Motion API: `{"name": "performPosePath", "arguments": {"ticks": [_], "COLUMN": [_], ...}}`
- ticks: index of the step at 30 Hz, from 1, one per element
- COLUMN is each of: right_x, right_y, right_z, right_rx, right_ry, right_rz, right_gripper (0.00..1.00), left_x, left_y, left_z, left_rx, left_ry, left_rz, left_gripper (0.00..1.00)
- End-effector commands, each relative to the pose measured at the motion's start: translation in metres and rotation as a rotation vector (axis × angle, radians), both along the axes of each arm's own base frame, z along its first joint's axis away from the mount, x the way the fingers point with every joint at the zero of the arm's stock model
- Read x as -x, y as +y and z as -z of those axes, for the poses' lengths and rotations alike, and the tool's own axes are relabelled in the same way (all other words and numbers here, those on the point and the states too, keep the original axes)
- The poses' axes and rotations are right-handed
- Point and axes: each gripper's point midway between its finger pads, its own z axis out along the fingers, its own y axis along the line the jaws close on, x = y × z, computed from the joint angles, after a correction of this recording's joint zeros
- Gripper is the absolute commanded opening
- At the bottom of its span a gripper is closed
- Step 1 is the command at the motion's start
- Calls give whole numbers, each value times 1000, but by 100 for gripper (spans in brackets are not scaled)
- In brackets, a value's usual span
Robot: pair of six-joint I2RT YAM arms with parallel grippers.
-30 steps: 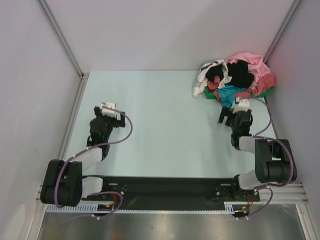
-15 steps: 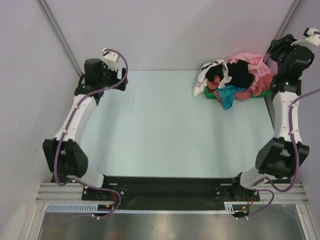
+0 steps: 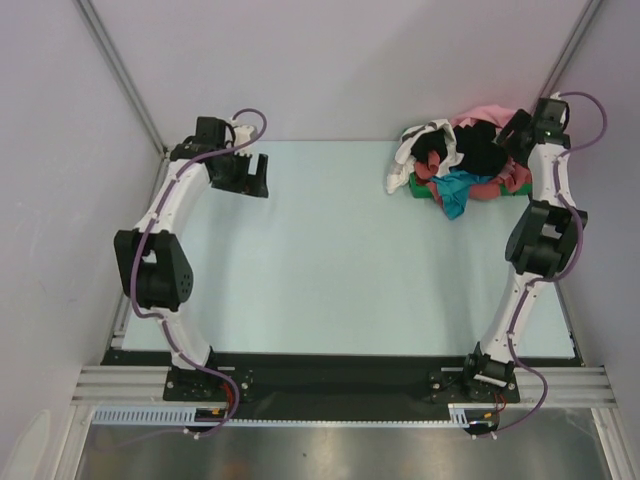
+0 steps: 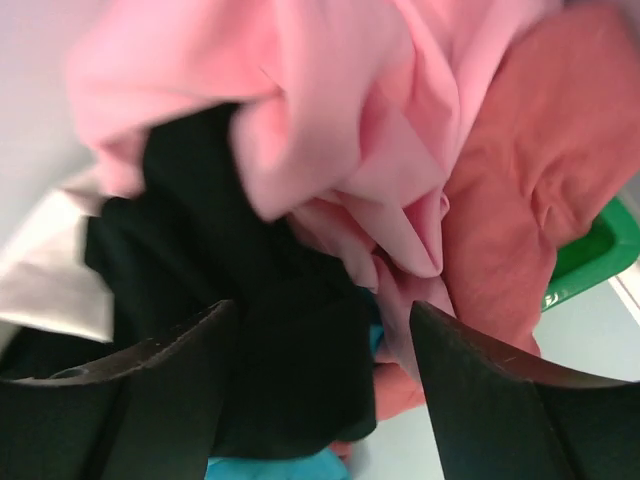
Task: Fold and stack the t-shirts
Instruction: Grab the tshirt from the pile, then move the tshirt to the center of the board
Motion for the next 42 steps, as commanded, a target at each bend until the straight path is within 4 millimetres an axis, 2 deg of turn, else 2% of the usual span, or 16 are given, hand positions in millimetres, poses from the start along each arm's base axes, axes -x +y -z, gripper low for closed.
{"name": "performPosePath", "arguments": {"ticks": [1,4,8,13,16,23,25,27,28,30,31,33,34,38,41,42], "right_x": [-4,-6,-3,15,28,78,98,111,121,131,148,157,172,219,258,271], "right_y": [13,22,28,22,24,24,34,48,73,113,155,206,247,344,392,398], "right_z": [-13,-2,-14,-69,-127,-322,-382,-417,-446,-468,-489,-492,-499,-511,-522,-528], "right_rx": [-9,-15,-10,193,296,425,456,488,493,522,503,480,418,164,21,-14], "right_ry": [16,37,19,-21,-112,-577,-736,-833,-924,-1007,-1096,-1158,-1210,-1335,-1411,-1435], "right_rz": [-9,-21,-3,69,97,193,188,143,73,-61,-152,-323,-423,-734,-905,-943], "right_gripper": [75,59,4,0,0,0,0,0,0,0,0,0,0,0,0,0], "left_x": [-4,-4,1,1,-2,-6,-6,-5,-5,-5,-5,-8,-9,-16,-16,-16], "left_y": [-7,-8,-5,-4,-2,-3,-5,-4,-3,-4,-3,3,6,28,47,64], "left_z": [-42,-43,-42,-57,-62,-84,-89,-92,-94,-99,-101,-107,-110,-131,-141,-143], "left_rx": [50,48,32,25,13,16,19,15,14,16,17,1,-1,-12,0,-1], "left_ry": [-139,-141,-138,-182,-201,-259,-275,-288,-295,-308,-314,-333,-338,-381,-396,-398], "left_rz": [-6,-2,5,13,16,30,37,42,41,44,43,22,8,-61,-102,-139], "left_gripper": [97,98,98,98,98,98,98,99,99,99,99,100,100,100,100,100]}}
